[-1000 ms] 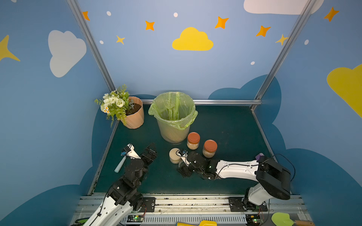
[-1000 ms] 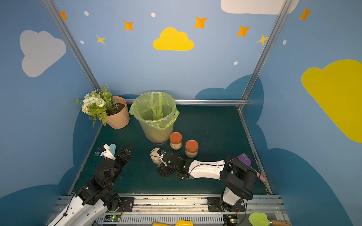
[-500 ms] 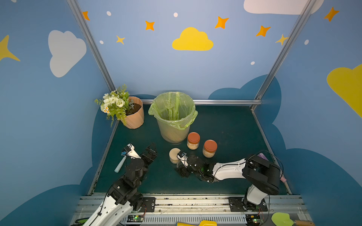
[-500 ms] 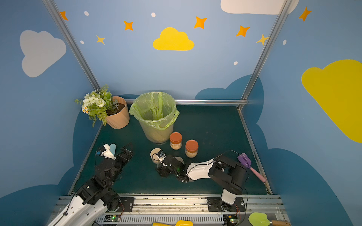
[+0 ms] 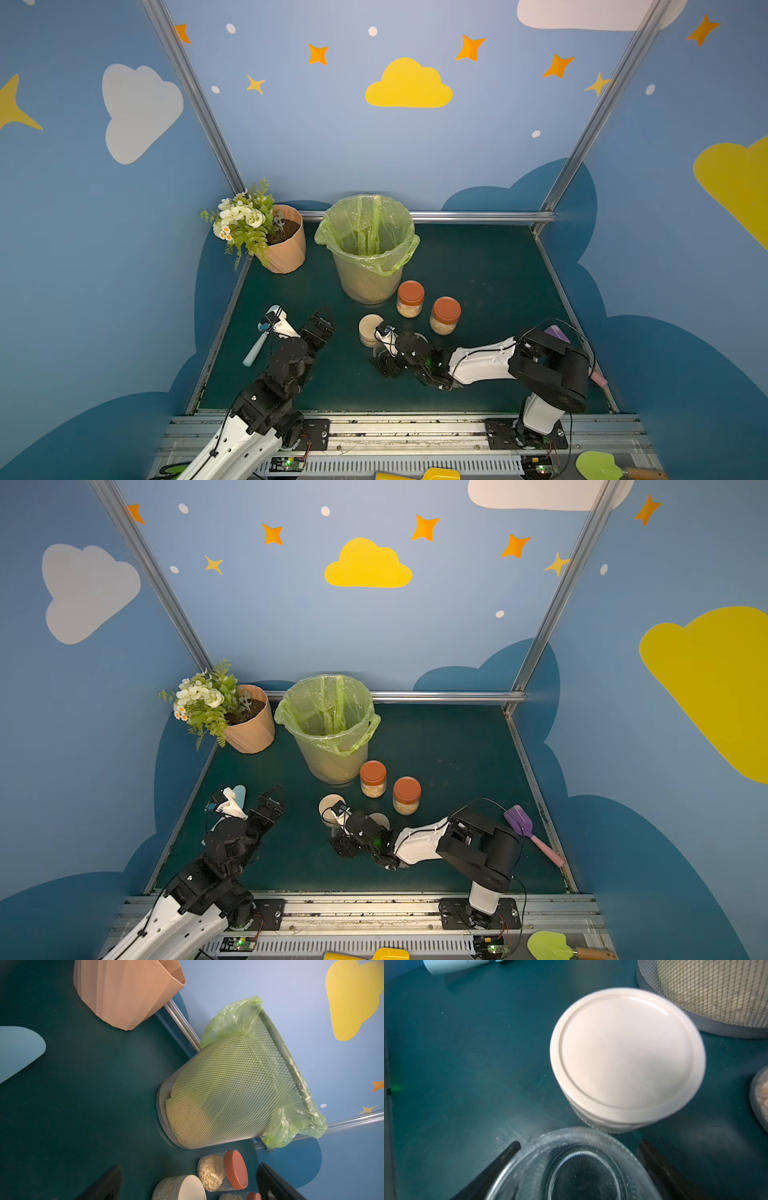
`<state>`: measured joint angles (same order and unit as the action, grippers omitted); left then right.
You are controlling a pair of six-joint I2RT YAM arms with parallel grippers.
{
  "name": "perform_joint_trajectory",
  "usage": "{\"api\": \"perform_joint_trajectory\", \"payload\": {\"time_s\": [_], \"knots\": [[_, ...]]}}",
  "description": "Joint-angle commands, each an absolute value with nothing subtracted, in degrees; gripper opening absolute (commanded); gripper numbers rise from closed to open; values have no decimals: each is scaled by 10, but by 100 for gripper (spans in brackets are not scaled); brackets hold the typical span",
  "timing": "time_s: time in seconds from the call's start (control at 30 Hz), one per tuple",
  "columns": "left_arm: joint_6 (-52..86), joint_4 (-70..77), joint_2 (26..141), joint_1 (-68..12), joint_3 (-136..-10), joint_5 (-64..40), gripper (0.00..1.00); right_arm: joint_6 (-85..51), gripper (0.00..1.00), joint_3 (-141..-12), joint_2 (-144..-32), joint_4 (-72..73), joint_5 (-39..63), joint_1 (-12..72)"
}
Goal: Empty expired oatmeal from jars
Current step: Place the jar at the center of the board.
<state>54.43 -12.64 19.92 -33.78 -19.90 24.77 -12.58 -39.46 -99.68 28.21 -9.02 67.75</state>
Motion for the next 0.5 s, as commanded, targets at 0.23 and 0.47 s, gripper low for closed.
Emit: {"api": "perform_joint_trajectory", "payload": {"time_s": [0.23,0.47], "knots": [[536,-122,199,-338,-195,258,100,-118,96,-390,-982,258,-99,683],[533,-139,213,-338,-209,259,100,-108,97,-396,-919,206,-105,688]]}}
